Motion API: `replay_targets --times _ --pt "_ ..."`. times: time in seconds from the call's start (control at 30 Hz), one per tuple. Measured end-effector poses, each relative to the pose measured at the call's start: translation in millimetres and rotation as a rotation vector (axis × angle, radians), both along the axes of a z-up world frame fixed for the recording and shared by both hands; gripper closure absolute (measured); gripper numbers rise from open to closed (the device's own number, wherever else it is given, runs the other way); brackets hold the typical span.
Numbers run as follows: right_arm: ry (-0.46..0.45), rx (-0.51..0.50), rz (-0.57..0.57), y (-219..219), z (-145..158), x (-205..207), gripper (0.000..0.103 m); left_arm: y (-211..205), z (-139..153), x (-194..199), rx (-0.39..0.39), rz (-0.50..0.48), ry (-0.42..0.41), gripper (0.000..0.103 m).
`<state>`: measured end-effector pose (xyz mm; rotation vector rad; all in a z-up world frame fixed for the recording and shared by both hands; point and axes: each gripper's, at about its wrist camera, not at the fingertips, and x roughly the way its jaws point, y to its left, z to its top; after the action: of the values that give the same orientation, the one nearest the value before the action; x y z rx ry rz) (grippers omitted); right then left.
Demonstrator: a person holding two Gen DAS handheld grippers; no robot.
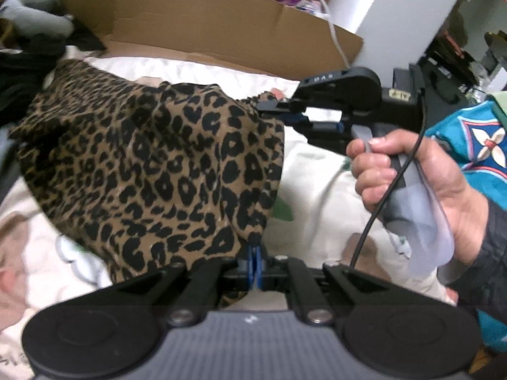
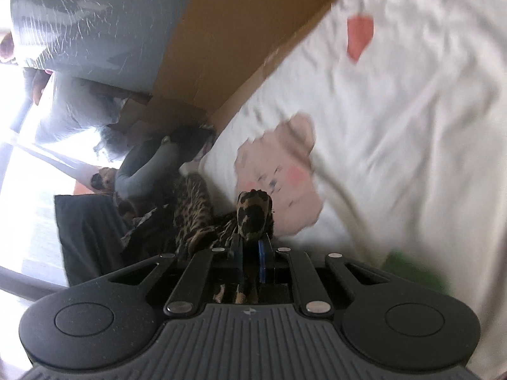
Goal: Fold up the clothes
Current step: 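Spread the leopard garment flat on the sheet with both tools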
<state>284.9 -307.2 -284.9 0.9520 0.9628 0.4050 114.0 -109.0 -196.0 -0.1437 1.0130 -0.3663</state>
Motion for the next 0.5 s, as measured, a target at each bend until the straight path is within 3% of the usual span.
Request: replay_targets --times 0.37,0.43,0.5 --pt "-0.073 -0.368 0.104 -38.8 92.1 39.0 0.096 -30.4 14.0 19.7 -0.091 -0.059 0.003 0.093" --pt "-0.076 -0.437 0.118 -41.6 103.3 47.2 0.096 -20.8 16.8 19.4 -0.084 -0.053 -0.001 0.088" --pt "-0.072 -0.484 0.117 -47.0 104.7 54.5 0.096 -6.3 17.3 17.7 -0.062 -0.036 -0.018 0.065"
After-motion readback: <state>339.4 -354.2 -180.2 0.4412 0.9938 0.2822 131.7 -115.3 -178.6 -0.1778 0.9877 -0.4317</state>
